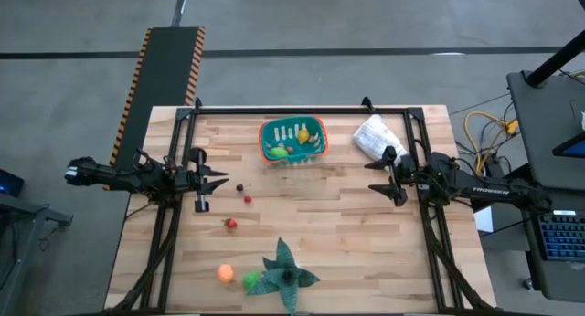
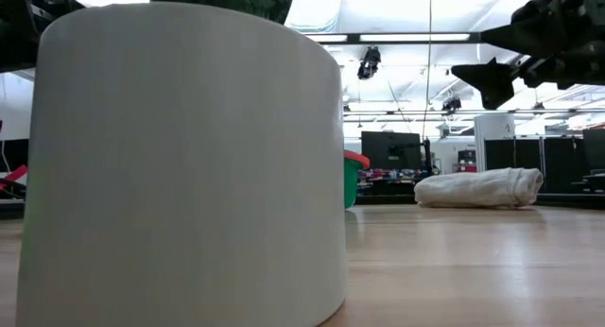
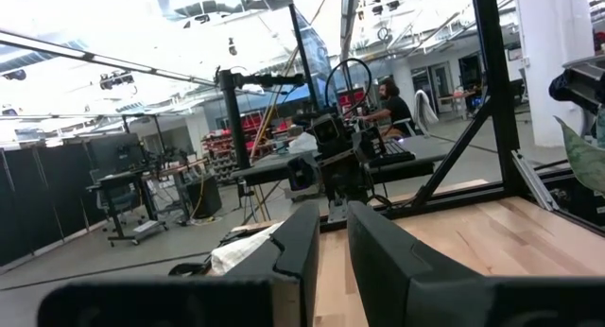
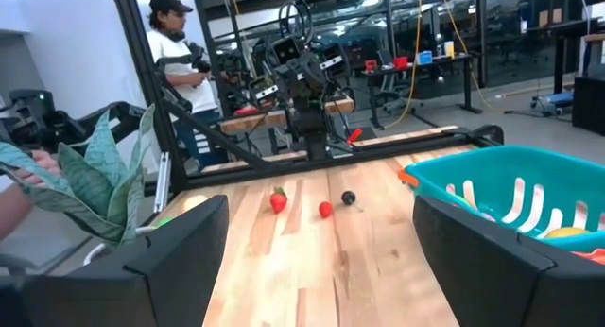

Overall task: Pick and placing Produce into tupperware
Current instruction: Put the black cherry toy into the bin

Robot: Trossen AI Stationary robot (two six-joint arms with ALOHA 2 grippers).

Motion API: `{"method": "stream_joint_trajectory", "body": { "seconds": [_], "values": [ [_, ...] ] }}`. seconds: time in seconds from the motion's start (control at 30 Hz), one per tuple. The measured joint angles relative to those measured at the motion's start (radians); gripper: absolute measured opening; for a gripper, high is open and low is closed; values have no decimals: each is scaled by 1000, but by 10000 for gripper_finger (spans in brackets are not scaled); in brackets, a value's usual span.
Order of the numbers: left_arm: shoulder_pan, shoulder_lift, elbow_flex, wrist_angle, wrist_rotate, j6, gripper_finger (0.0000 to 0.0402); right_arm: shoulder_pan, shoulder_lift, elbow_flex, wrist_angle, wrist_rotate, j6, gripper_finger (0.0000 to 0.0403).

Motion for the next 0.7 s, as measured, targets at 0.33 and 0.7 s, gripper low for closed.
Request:
{"method": "stream_joint_trajectory", "body": {
  "seconds": [0.33,0.7],
  "values": [
    [0,7,0,2,-24,-1,83,0,0,0,-2,1,-13,327],
    [0,34,0,-3,-61,-132,226,0,0,1,-2,80,11,327]
  ]
}}
